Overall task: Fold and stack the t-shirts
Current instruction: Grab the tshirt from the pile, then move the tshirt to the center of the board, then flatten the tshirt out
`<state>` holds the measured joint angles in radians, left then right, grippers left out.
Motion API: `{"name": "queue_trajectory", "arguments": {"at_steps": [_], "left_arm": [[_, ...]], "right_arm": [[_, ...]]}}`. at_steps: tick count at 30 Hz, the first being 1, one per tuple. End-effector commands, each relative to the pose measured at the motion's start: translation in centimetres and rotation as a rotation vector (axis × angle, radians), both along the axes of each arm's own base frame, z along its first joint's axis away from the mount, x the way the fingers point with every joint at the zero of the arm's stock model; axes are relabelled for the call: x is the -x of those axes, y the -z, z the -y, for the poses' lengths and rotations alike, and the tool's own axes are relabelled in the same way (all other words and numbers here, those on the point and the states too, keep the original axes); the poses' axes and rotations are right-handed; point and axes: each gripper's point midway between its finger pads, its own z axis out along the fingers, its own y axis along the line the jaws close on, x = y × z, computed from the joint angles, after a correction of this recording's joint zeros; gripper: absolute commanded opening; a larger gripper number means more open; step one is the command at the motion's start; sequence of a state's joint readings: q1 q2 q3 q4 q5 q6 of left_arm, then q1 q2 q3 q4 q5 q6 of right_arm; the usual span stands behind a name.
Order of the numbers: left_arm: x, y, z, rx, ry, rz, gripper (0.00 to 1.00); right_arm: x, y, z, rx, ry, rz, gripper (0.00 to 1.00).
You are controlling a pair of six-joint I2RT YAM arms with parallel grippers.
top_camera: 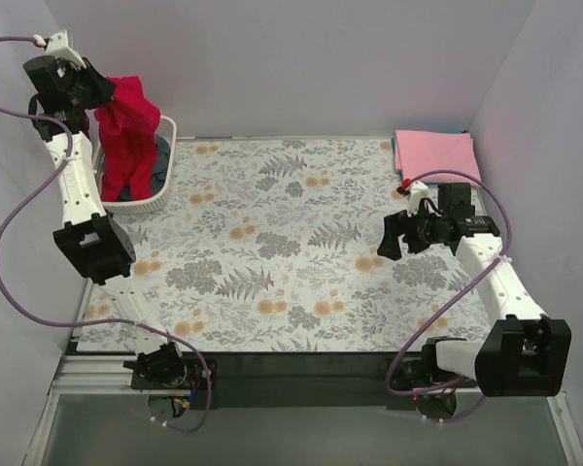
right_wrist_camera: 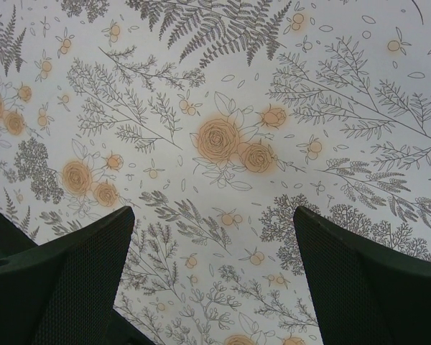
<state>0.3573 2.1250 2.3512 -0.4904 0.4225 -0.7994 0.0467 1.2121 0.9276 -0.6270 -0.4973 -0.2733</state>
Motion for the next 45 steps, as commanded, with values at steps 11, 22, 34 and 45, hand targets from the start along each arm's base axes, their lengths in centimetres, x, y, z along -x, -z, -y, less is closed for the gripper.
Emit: {"name": "queue_trajectory", "arguments": {"at_steps": [11, 22, 34, 45], "left_arm": [[12.4, -23.0, 16.5, 0.022, 0.421, 0.486, 0.0], [22.5, -31.4, 25.3, 0.221, 0.722, 0.688, 0.0], [22.9, -9.1, 31.1, 0.362, 1.001, 0.08, 0.25], [23.9, 11.0, 21.8, 0.361, 0.736, -0.35, 0.95]], "right_arm": [[-0.3, -1.6, 0.1, -0.003, -0.007, 0.068, 0.98], [-0.4, -1.9, 0.4, -0.004, 0.014, 0.078, 0.98], [-0.7, -2.6, 1.4, 0.019, 0.058, 0.11, 0.98], [0.5, -2.7, 0.9, 0.028, -0.036, 0.11, 0.98]]}}
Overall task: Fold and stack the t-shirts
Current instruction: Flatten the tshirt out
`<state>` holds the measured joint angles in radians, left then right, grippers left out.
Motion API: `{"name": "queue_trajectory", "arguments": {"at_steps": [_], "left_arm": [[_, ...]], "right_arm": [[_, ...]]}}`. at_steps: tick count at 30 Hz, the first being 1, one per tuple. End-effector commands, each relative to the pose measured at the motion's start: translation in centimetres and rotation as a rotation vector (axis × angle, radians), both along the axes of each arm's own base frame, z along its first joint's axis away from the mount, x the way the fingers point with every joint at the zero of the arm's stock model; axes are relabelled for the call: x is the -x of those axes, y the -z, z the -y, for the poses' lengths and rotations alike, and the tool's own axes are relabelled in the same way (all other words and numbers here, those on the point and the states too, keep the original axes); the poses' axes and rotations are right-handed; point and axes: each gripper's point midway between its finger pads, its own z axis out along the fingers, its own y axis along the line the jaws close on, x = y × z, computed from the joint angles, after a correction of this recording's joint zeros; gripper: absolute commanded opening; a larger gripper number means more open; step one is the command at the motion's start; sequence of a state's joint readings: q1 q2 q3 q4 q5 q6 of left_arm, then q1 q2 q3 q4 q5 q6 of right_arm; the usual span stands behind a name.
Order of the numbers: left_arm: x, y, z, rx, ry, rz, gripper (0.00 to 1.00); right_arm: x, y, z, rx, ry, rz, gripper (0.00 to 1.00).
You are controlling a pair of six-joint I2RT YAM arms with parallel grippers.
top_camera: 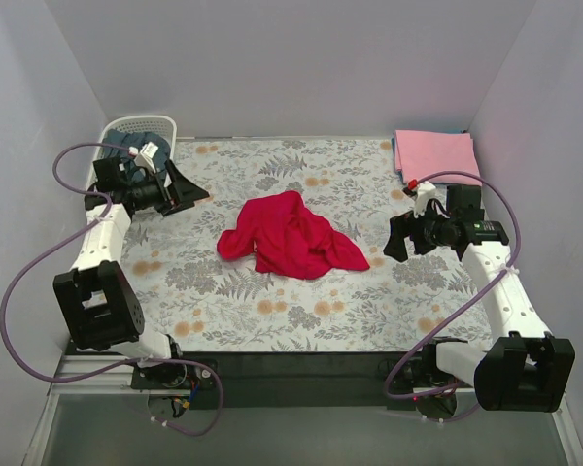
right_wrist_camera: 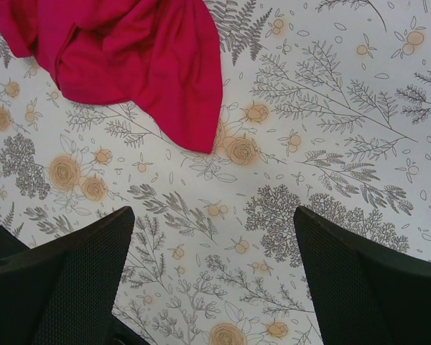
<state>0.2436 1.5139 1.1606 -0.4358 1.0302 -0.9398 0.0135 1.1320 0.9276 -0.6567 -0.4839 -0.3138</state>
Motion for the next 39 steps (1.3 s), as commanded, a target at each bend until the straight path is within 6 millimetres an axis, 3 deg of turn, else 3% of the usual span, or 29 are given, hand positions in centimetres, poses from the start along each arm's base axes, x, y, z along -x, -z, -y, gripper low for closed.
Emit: {"name": "queue_trajectory", "arguments": {"at_steps": [1, 2, 4, 7, 8, 9, 11, 13, 15, 16, 19, 24, 34, 37, 39], "left_arm": [[1.9, -3.2, 1.1, -0.123, 0.134, 0.183, 0.95], [1.9, -2.6, 1.3, -0.197, 0.18, 0.234, 0.93], [3.4, -0.5, 2.1, -0.253, 0.245, 0.175, 0.9], [6.1, 3.4, 4.2, -0.409, 0.386, 0.183, 0.84], [7.8, 3.7, 6.5, -0.445, 0.469, 0.224, 0.83], [8.6, 5.5, 6.8, -0.505, 0.495, 0.231, 0.81], [10.3, 5.8, 9.3, -0.551, 0.573, 0.31, 0.81], [10.6, 7.0, 10.4, -0.617, 0.603, 0.376, 0.8], [11.6, 7.4, 13.1, -0.653, 0.697, 0.493, 0.79], [11.2, 7.6, 13.0, -0.671, 0.692, 0.516, 0.79], [12.1, 8.6, 15.9, -0.697, 0.792, 0.619, 0.77], [11.8, 10.7, 18.1, -0.736, 0.872, 0.72, 0.8], [10.1, 14.5, 19.2, -0.832, 0.941, 0.83, 0.83], [9.5, 16.0, 19.0, -0.871, 0.945, 0.823, 0.82], [8.9, 17.1, 18.6, -0.913, 0.935, 0.812, 0.8]], "right_arm": [[0.2, -0.6, -0.4, 0.022, -0.061, 0.024, 0.98], [0.3, -0.1, -0.5, 0.044, -0.075, 0.017, 0.98], [0.8, 1.7, -1.2, 0.095, -0.114, -0.033, 0.97], [1.3, 4.0, -2.4, 0.157, -0.172, -0.098, 0.91], [1.4, 4.5, -2.7, 0.169, -0.183, -0.115, 0.87], [1.5, 5.3, -3.1, 0.181, -0.204, -0.141, 0.85], [1.2, 6.2, -3.6, 0.189, -0.225, -0.172, 0.79], [0.9, 6.6, -4.2, 0.189, -0.245, -0.175, 0.75], [0.5, 7.4, -4.9, 0.194, -0.262, -0.183, 0.71], [0.3, 7.7, -5.1, 0.197, -0.266, -0.184, 0.71], [-0.3, 8.4, -5.9, 0.201, -0.287, -0.183, 0.68], [-0.6, 10.1, -7.1, 0.217, -0.319, -0.212, 0.66], [-3.0, 12.3, -7.5, 0.304, -0.3, -0.181, 0.65], [-3.3, 13.3, -7.3, 0.334, -0.293, -0.192, 0.58], [-3.4, 13.8, -6.9, 0.355, -0.281, -0.203, 0.45]]}}
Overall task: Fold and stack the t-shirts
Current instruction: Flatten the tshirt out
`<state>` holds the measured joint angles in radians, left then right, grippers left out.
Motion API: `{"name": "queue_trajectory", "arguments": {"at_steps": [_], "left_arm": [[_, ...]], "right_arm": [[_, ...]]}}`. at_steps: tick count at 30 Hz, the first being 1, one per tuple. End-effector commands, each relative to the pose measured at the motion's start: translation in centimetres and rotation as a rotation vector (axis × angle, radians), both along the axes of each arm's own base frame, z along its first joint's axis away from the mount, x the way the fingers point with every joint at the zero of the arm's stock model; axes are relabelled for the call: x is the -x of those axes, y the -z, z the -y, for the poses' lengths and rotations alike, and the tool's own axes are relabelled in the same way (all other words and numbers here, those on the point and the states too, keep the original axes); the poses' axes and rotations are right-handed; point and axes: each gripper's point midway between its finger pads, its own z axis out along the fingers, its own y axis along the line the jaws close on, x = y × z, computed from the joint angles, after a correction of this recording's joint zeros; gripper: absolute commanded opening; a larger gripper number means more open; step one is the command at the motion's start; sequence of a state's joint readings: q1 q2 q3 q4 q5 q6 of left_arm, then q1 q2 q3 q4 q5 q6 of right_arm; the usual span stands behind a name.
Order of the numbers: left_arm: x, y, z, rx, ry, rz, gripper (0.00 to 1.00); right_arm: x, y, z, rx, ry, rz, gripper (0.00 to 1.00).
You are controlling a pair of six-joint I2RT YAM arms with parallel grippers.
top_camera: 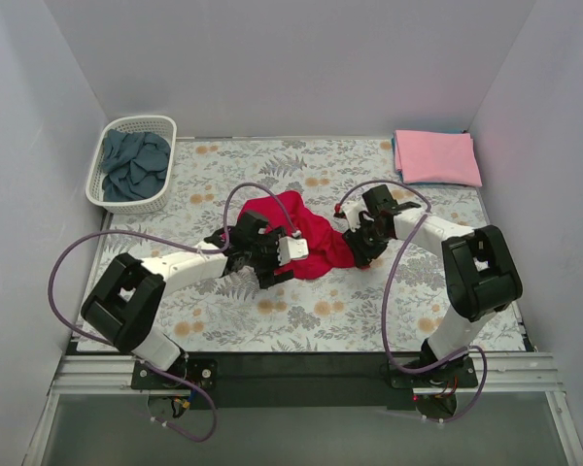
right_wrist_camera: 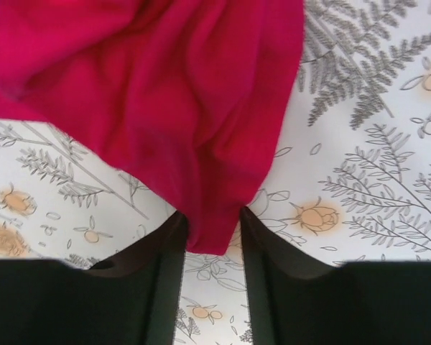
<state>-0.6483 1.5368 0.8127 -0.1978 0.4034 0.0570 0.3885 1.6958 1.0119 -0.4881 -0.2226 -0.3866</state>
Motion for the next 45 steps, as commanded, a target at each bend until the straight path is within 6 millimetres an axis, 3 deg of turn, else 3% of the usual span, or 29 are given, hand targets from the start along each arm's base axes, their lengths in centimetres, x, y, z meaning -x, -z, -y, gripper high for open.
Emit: {"name": "queue_trajectory", "arguments": {"at_steps": [1, 3, 4, 5, 6, 7, 9, 10, 11, 14, 18, 21, 25, 26, 27, 29, 31, 32, 34, 38, 39, 41, 43, 45], "left_arm": [[-1.7, 1.0, -0.3, -0.039, -0.014, 0.087, 0.72], [-2.3, 1.4, -0.6, -0.054, -0.051, 0.098, 0.57], [-2.9, 1.0, -0.9, -0.066, -0.084, 0.116, 0.42], [-3.2, 0.7, -1.1, -0.06, -0.116, 0.107, 0.33], [-3.1, -0.3, -1.5, -0.051, -0.13, 0.095, 0.26], [-3.9, -1.8, -1.8, -0.01, -0.156, 0.088, 0.08], [-4.0, -3.8, -2.9, 0.046, -0.233, 0.017, 0.0], [-4.8, -5.9, -4.5, 0.096, -0.281, 0.016, 0.0], [-5.0, -7.5, -4.8, 0.143, -0.284, 0.006, 0.0], [-4.4, -9.6, -7.7, 0.178, -0.312, -0.029, 0.0], [-2.8, -8.9, -10.7, 0.14, -0.336, -0.102, 0.0], [-4.0, -7.7, -13.7, 0.133, -0.438, -0.14, 0.0], [-7.7, -5.2, -18.5, 0.087, -0.584, -0.159, 0.0], [-8.4, -3.8, -18.8, 0.077, -0.602, -0.199, 0.0], [-9.6, -3.8, -20.3, 0.097, -0.67, -0.204, 0.0], [-11.9, -3.4, -21.5, 0.094, -0.747, -0.228, 0.0], [-13.1, -3.7, -21.6, 0.103, -0.789, -0.249, 0.16], [-13.8, -4.9, -21.1, 0.135, -0.762, -0.255, 0.3], [-12.1, -5.6, -20.2, 0.144, -0.698, -0.29, 0.43], [-8.4, -8.6, -19.0, 0.155, -0.568, -0.191, 0.49], [-6.5, -7.7, -18.7, 0.133, -0.529, -0.214, 0.48], [-4.4, -8.1, -17.8, 0.118, -0.479, -0.204, 0.48], [-1.3, -6.4, -15.8, 0.052, -0.395, -0.226, 0.47], [-0.2, -5.1, -15.1, -0.003, -0.367, -0.21, 0.47]], "right_arm": [[-1.3, 0.7, 0.5, 0.056, 0.021, 0.035, 0.39], [-1.4, 0.6, 0.9, 0.074, 0.028, 0.046, 0.17], [-1.4, 0.4, 1.1, 0.078, 0.033, 0.055, 0.07], [-1.6, -0.2, 1.4, 0.08, 0.038, 0.077, 0.01], [-1.4, -0.4, 1.7, 0.086, 0.037, 0.08, 0.01], [-1.4, -0.8, 2.0, 0.089, 0.041, 0.092, 0.01], [-1.6, -2.3, 3.1, 0.078, 0.055, 0.126, 0.01], [-1.6, -3.0, 3.5, 0.073, 0.059, 0.142, 0.01], [-1.9, -4.2, 4.3, 0.064, 0.078, 0.172, 0.01], [-1.6, -5.6, 5.8, 0.072, 0.082, 0.198, 0.01], [-0.2, -6.8, 6.6, 0.081, 0.042, 0.2, 0.01], [0.7, -6.9, 7.0, 0.093, 0.026, 0.205, 0.01], [1.4, -6.0, 7.3, 0.11, 0.007, 0.178, 0.01], [1.5, -5.7, 7.2, 0.11, 0.003, 0.166, 0.01], [1.5, -5.6, 7.2, 0.111, 0.004, 0.161, 0.01], [1.5, -5.4, 7.0, 0.1, 0.006, 0.144, 0.01], [1.1, -5.6, 6.5, 0.082, 0.009, 0.141, 0.01], [1.0, -5.4, 6.4, 0.08, 0.011, 0.128, 0.01], [0.7, -5.7, 6.0, 0.064, 0.01, 0.125, 0.01], [0.9, -5.1, 5.8, 0.056, 0.006, 0.087, 0.01], [1.0, -5.0, 5.7, 0.055, 0.004, 0.083, 0.01], [1.0, -4.7, 5.9, 0.065, 0.004, 0.071, 0.01], [0.7, -4.6, 6.2, 0.082, 0.007, 0.078, 0.01], [0.0, -4.8, 6.5, 0.097, 0.015, 0.094, 0.01]]}}
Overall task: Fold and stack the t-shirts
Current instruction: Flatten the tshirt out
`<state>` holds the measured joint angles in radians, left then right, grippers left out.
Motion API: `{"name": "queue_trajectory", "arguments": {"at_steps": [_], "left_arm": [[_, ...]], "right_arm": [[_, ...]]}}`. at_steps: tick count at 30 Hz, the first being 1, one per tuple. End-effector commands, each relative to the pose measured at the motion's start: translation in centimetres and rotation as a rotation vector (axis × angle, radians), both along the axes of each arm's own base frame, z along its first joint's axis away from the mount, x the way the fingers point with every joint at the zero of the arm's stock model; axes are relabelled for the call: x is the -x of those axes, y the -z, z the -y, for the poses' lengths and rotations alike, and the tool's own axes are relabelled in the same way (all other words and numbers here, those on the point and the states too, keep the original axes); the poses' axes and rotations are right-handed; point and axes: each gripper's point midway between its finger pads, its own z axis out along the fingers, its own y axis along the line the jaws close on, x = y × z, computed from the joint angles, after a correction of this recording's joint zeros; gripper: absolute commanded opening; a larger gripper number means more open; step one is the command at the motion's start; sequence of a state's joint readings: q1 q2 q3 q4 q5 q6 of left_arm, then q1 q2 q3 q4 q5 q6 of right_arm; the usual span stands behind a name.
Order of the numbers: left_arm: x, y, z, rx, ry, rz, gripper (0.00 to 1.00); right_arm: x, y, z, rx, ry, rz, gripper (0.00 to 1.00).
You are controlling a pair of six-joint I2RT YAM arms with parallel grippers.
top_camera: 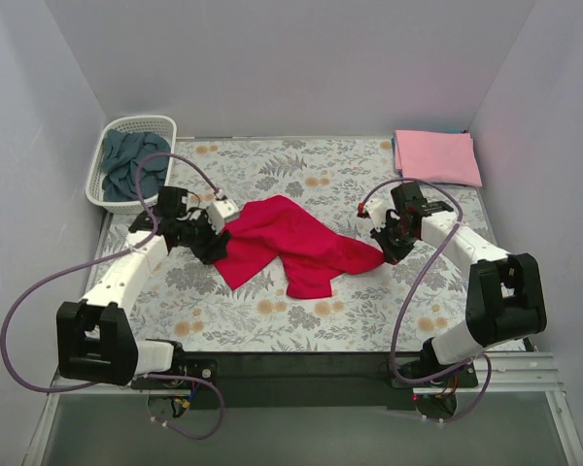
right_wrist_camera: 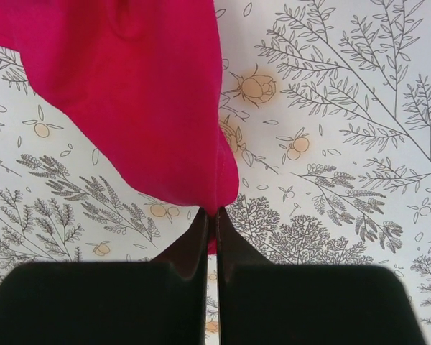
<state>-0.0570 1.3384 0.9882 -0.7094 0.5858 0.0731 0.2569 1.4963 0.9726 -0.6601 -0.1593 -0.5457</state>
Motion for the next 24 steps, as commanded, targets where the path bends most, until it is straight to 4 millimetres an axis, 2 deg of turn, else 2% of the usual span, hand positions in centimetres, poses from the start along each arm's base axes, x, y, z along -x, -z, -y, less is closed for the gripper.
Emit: {"name": "queue_trajectory", "arguments": {"at_steps": [1, 5, 9, 10, 14, 18, 20, 21, 22, 23, 24], "left_arm": [[5.3, 3.8, 2.4, -0.078, 0.143, -0.081, 0.47], [6.5, 5.6, 4.0, -0.09, 0.165, -0.1, 0.5], [6.0, 6.9, 5.1, -0.118, 0.169, -0.088, 0.53], [6.3, 8.2, 4.7, -0.158, 0.163, -0.114, 0.54], [6.1, 10.5, 4.1, -0.251, 0.16, -0.093, 0.54], [6.7, 12.9, 3.0, -0.341, 0.159, -0.102, 0.5], [6.9, 13.5, 2.5, -0.365, 0.163, -0.105, 0.44], [7.0, 13.7, 2.1, -0.384, 0.163, -0.11, 0.36], [7.2, 13.4, 2.1, -0.383, 0.166, -0.113, 0.15], [7.5, 13.1, 2.2, -0.373, 0.171, -0.121, 0.06], [8.6, 12.5, 2.1, -0.371, 0.184, -0.161, 0.01]], "right_arm": [[-1.9, -1.5, 0.2, 0.008, 0.018, 0.044, 0.01], [-3.6, -3.8, 0.5, 0.003, 0.038, 0.111, 0.01], [-4.2, -5.5, 0.5, -0.002, 0.039, 0.153, 0.01], [-4.2, -5.5, 0.7, -0.001, 0.043, 0.155, 0.01], [-4.1, -5.6, 1.0, -0.002, 0.054, 0.154, 0.01], [-4.0, -5.9, 1.3, 0.004, 0.057, 0.159, 0.01], [-4.1, -6.4, 1.6, 0.01, 0.058, 0.17, 0.01], [-4.1, -6.6, 1.7, 0.01, 0.059, 0.174, 0.01], [-4.1, -6.9, 1.8, 0.014, 0.056, 0.184, 0.01], [-3.9, -7.2, 2.1, 0.02, 0.056, 0.179, 0.01], [-3.8, -7.6, 2.2, 0.023, 0.055, 0.185, 0.01]]}}
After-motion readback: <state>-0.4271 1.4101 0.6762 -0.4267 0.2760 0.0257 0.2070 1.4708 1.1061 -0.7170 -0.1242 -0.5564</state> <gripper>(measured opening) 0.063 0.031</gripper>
